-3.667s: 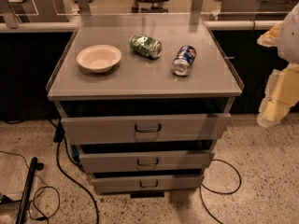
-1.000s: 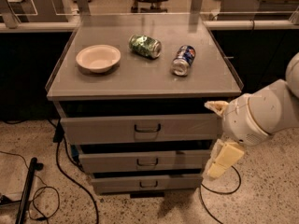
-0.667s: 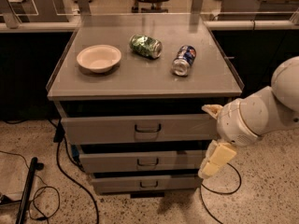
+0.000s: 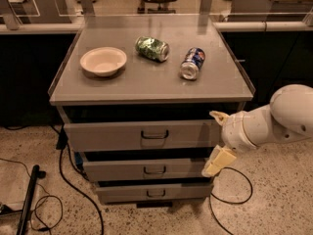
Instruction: Open top drawer
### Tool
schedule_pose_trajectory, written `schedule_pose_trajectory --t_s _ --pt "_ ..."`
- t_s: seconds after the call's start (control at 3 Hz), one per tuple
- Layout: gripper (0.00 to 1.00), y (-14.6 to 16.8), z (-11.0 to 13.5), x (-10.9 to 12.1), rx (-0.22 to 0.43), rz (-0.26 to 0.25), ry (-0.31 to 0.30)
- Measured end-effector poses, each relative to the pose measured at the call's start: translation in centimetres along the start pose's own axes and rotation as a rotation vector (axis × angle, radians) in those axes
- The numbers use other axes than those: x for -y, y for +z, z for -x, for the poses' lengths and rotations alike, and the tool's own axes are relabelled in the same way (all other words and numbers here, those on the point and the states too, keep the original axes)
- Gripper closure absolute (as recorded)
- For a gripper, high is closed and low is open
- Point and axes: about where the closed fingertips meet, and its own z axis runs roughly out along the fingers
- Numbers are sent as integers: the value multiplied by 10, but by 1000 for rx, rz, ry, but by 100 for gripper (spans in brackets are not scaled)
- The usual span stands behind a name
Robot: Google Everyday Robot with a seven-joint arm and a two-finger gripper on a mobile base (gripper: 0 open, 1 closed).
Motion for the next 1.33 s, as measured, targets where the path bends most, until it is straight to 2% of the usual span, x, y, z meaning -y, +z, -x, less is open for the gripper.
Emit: schedule_pose_trajectory --t_s 0.67,1.33 --pt "0 12 5 4 12 4 -21" --pt "0 41 -2 27 54 -8 1"
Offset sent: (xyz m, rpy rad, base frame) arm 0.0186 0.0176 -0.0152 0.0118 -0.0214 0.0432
